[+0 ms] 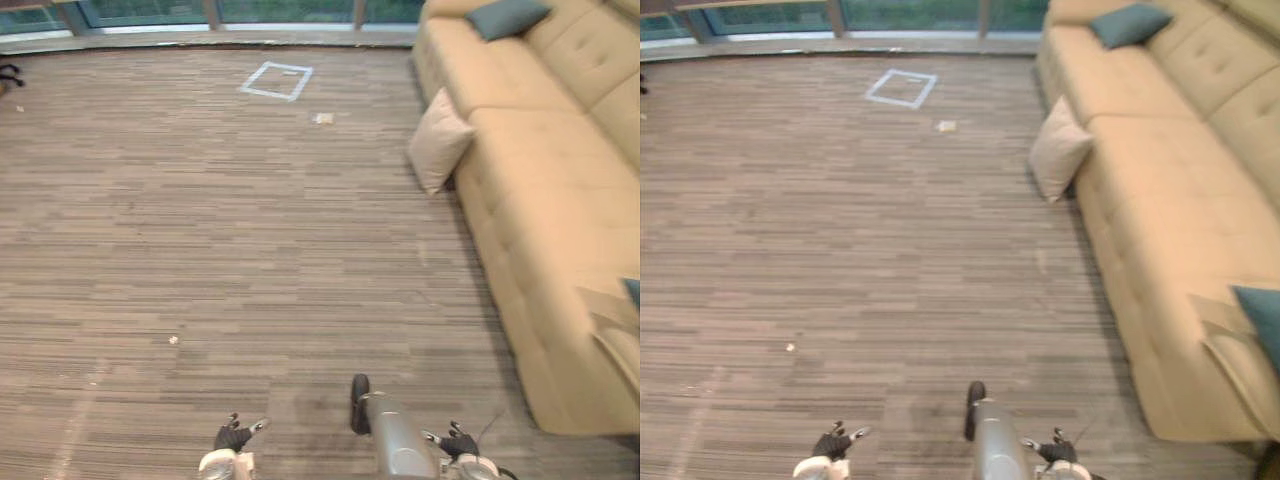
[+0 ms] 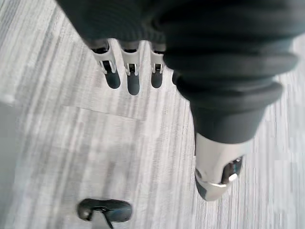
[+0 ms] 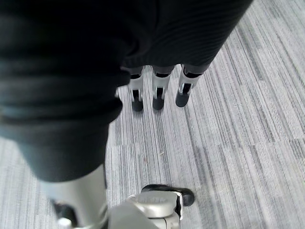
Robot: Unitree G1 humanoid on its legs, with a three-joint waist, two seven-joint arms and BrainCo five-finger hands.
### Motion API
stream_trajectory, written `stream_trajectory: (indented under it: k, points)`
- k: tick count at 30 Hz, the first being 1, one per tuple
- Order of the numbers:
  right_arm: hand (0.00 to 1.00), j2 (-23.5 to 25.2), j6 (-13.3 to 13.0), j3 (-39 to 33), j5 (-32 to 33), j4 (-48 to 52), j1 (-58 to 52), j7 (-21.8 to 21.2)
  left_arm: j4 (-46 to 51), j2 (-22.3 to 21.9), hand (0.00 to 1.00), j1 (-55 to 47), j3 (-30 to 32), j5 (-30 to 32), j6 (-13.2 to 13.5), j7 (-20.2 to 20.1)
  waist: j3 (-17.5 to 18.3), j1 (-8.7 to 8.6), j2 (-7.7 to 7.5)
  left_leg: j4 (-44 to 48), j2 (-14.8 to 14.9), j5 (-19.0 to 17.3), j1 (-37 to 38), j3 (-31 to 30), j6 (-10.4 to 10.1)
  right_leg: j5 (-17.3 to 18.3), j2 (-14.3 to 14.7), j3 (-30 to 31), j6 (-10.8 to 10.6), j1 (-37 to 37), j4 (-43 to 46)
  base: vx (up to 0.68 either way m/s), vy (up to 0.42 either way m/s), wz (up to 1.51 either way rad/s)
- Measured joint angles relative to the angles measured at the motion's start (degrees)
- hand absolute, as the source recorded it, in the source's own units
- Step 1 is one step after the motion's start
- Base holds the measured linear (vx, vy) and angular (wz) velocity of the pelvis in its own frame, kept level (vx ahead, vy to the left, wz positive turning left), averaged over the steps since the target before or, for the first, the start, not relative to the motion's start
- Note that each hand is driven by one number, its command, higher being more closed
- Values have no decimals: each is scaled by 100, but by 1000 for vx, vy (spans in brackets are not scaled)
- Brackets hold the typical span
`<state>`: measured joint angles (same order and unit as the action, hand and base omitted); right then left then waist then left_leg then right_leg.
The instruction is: Pick up cushions and gather them together orderly.
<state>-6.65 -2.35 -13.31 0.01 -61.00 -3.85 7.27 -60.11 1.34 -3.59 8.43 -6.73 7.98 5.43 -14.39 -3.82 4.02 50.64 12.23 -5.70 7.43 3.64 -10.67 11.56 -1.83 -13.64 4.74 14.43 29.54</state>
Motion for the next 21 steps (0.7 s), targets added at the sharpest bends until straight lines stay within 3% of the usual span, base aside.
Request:
stream_trajectory:
  k: [1, 2, 4, 6, 7, 8, 9, 10, 11, 12, 13, 14, 15, 16, 17, 18, 19, 21]
  points:
    - [0, -3, 24, 6, 5, 92, -80, -9, 119, -8, 0, -11, 146, -9, 1, -42, -65, 60, 29, 1205, 376, -146, -462, 236, 199, 144, 159, -112, 78, -592, -224, 828, -238, 22]
    - [0, 78, 7, 15, 10, 182, -119, -14, 283, 73, 0, -22, 180, 0, 7, -54, -148, 136, -180, 1800, 543, -405, -924, 492, 412, 285, 213, -156, 105, -1237, -555, 739, -220, 19]
    - [0, 178, 6, 46, 10, 164, -74, -16, 407, 238, 0, -26, 114, -4, 17, -68, -74, 193, -381, 1462, 473, -638, -1602, 883, 594, 314, 201, -142, 103, -1869, -1153, 549, -164, 7]
    - [0, 196, -3, 60, 72, 166, 102, -15, 582, 245, 0, 53, 99, -15, 50, -75, -134, 312, -473, -2, 168, -772, -2236, 1144, 646, 263, 203, -6, 17, -2490, -1720, 639, -80, -34]
    - [0, 192, -5, 30, 123, 157, 212, -16, 616, 212, 0, 92, 67, -20, 66, -71, -159, 421, -452, -1577, -170, -662, -2374, 1116, 638, 266, 162, 146, -32, -2762, -1971, 603, 6, -56]
    - [0, 202, -13, 26, 123, 155, 235, -14, 616, 209, 0, 91, 63, -23, 76, -70, -161, 445, -450, -2091, -269, -546, -2377, 1059, 606, 291, 146, 198, -79, -2847, -2041, 599, 74, -67]
    - [0, 196, -59, 29, 122, 153, 267, -8, 588, 204, 0, 81, -6, -66, 81, -66, -145, 470, -395, -3305, -508, -144, -2352, 841, 515, 389, 172, 360, -247, -3067, -2227, 582, 145, -58]
    - [0, 200, -71, 40, 121, 149, 267, -2, 572, 199, 0, 67, -81, -120, 85, -57, -137, 495, -302, -3758, -519, 130, -2349, 739, 480, 479, 244, 480, -350, -3231, -2294, 586, 179, -87]
    - [0, 280, -71, 62, 120, 120, 254, 3, 553, 234, 0, 88, -100, -242, 118, -75, -121, 580, -345, -3475, -552, 657, -2355, 664, 681, 666, 204, 667, -429, -3393, -2280, 606, 214, -78]
    - [0, 406, -76, 61, 127, 138, 239, 6, 528, 263, 0, 115, -104, -239, 116, -80, -51, 565, -471, -3089, -716, 599, -2445, 687, 860, 776, -9, 818, -544, -3425, -2023, 512, 174, -59]
    - [0, 432, -105, 58, 125, 159, 237, 10, 497, 251, 0, 143, -105, -240, 113, -81, -37, 519, -506, -2924, -766, 422, -2465, 680, 1011, 777, -95, 845, -547, -3267, -1665, 653, 220, -29]
    - [0, 439, -143, 39, 122, 157, 242, 4, 446, 346, 0, 159, -111, -246, 124, -81, -3, 489, -616, -2803, -839, 160, -2396, 757, 1071, 765, -282, 905, -593, -2826, -643, 764, 263, -11]
    - [0, 458, -153, 47, 120, 149, 245, 2, 384, 400, 0, 180, -125, -247, 119, -70, 10, 488, -789, -2790, -1033, -34, -2201, 851, 1171, 544, -568, 972, -903, -2316, 684, 745, 253, -1]
    - [0, 461, -153, 46, 119, 144, 249, -2, 316, 458, 0, 217, -170, -241, 106, -62, -15, 462, -883, -2790, -1170, -180, -2009, 854, 1227, 177, -741, 995, -1106, -2043, 1421, 609, 188, 22]
    - [0, 455, -153, 29, 116, 129, 254, -9, 236, 506, 0, 283, -195, -241, 49, -48, -69, 421, -969, -2827, -1337, -460, -1602, 818, 1306, -252, -958, 967, -1097, -1801, 2335, 613, 126, 25]
    - [0, 418, -167, 42, 115, 132, 261, -19, 129, 523, 0, 274, -258, -232, -3, -26, -133, 389, -910, -2966, -1383, -697, -1057, 782, 1327, -70, -1017, 851, -990, -1556, 3012, 629, 109, 16]
    - [0, 401, -172, 74, 113, 134, 257, -20, 77, 529, 0, 273, -311, -222, -9, -19, -132, 381, -884, -3109, -1378, -747, -773, 778, 1328, 96, -1006, 740, -897, -1432, 3135, 733, 79, 4]
    - [0, 281, -240, 243, 110, 168, 288, -39, -26, 517, 0, 219, -515, -222, -8, -14, -90, 322, -754, -3725, -1204, -779, 32, 773, 1287, 622, -918, -15, -496, -740, 2650, 542, -19, 6]
